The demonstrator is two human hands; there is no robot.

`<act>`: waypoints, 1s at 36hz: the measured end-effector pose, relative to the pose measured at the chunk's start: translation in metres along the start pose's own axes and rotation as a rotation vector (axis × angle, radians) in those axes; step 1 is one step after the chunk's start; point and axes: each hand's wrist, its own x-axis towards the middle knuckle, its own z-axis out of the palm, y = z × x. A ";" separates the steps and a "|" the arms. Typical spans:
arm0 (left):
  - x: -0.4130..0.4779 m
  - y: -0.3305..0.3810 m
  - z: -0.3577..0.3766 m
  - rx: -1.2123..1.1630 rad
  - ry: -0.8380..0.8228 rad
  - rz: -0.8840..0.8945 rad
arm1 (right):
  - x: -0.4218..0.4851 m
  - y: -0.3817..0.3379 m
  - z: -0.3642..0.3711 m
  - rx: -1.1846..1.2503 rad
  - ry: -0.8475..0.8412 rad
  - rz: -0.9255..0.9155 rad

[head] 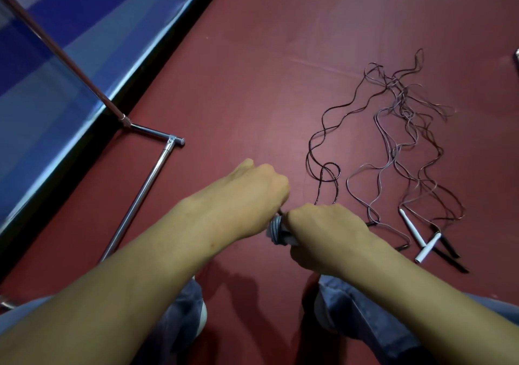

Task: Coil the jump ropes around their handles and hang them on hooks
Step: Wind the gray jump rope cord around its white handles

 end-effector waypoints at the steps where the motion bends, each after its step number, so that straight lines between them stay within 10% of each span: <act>1: 0.000 0.001 -0.001 -0.003 0.009 -0.004 | 0.001 0.000 0.001 0.004 0.009 0.002; 22: -0.009 0.012 -0.007 -0.340 0.508 0.017 | 0.025 0.037 -0.009 0.527 0.304 0.202; 31: -0.009 0.025 -0.023 -1.150 0.565 -0.458 | 0.019 0.033 -0.025 0.424 0.469 0.276; 36: -0.008 0.033 -0.021 -1.065 0.629 -0.467 | 0.020 0.032 -0.018 0.307 0.424 0.319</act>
